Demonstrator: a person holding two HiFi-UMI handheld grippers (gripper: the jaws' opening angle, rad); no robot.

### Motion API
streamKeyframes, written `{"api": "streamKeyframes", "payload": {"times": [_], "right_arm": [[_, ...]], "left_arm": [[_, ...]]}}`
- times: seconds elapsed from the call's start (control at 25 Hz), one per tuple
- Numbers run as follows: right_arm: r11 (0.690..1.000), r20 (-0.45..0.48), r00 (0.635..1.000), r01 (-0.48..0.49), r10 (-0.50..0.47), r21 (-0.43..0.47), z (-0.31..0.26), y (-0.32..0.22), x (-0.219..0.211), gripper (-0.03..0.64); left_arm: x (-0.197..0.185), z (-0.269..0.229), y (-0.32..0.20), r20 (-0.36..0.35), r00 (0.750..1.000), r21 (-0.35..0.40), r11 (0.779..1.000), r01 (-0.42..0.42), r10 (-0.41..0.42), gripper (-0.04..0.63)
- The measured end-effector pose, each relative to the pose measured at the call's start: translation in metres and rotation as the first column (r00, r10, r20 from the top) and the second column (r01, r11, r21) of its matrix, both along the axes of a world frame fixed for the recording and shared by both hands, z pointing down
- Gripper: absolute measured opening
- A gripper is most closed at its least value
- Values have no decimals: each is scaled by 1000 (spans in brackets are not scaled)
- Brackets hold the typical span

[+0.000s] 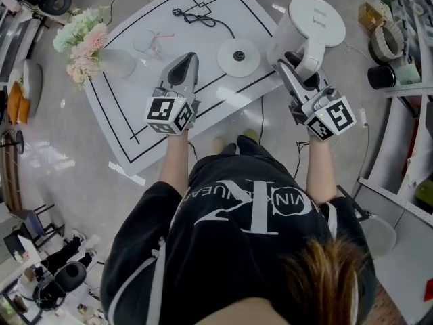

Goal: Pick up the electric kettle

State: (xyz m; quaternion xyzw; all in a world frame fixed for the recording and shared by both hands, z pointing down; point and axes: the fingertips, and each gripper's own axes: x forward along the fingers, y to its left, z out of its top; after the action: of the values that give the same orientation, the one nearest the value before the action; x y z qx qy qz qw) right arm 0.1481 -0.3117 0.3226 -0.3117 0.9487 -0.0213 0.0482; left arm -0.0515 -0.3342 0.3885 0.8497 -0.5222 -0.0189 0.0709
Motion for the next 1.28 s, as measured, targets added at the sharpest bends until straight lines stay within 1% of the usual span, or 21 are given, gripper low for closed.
{"api": "streamKeyframes", "payload": {"times": [0.84, 1.28], "right_arm": [[997, -1, 997, -79, 79, -2, 0, 8, 27, 98], [996, 1, 996, -89, 89, -8, 3, 9, 29, 100]], "left_arm": [[-4, -3, -11, -4, 1000, 7, 1000, -1, 1, 9], [-3, -2, -10, 0, 1000, 2, 1000, -10, 10, 9]]}}
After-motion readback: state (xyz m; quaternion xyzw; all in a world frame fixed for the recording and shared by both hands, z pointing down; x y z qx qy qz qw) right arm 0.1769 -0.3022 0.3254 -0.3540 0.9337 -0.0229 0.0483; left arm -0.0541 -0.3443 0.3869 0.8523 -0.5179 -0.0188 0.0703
